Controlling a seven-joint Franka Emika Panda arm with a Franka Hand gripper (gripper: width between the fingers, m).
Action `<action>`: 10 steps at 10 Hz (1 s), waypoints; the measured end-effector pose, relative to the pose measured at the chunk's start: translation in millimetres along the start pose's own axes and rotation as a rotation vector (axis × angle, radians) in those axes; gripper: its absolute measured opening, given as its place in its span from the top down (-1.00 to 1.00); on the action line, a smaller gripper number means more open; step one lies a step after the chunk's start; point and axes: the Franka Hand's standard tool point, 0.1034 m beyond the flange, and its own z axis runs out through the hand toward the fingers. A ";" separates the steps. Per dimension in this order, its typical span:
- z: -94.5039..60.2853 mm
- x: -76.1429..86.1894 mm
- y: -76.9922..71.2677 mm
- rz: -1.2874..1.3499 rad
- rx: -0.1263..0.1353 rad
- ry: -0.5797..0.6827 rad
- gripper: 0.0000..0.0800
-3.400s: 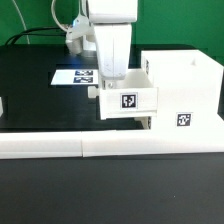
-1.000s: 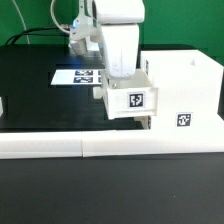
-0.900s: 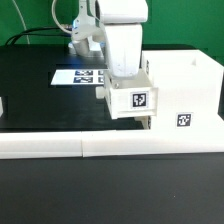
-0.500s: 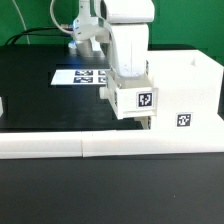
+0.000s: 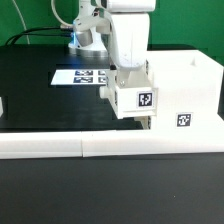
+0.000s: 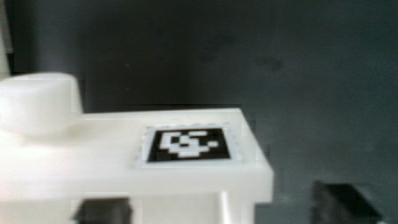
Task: Assemble drawer
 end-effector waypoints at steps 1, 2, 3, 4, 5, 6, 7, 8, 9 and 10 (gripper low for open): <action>-11.8 -2.8 2.6 0.002 0.003 -0.008 -0.51; -23.0 -5.8 5.2 0.003 -0.004 -0.015 -0.59; -32.0 -11.9 5.8 0.001 -0.016 -0.022 -0.59; -39.9 -23.1 1.1 -0.001 -0.025 -0.028 -0.62; -41.5 -35.4 -7.3 -0.008 -0.019 -0.032 -0.62; -42.0 -46.6 -15.3 -0.017 -0.013 -0.035 -0.62; -41.0 -55.3 -21.0 -0.029 -0.007 -0.035 -0.62; -40.2 -56.0 -21.2 -0.017 -0.006 -0.034 -0.62; -39.3 -57.2 -21.7 -0.028 -0.004 -0.030 -0.62; -35.7 -58.9 -23.0 -0.043 0.000 -0.026 -0.62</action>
Offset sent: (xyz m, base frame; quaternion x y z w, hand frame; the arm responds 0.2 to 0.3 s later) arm -0.0178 -0.0304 0.0401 -0.0182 -0.0118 -0.0233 0.9995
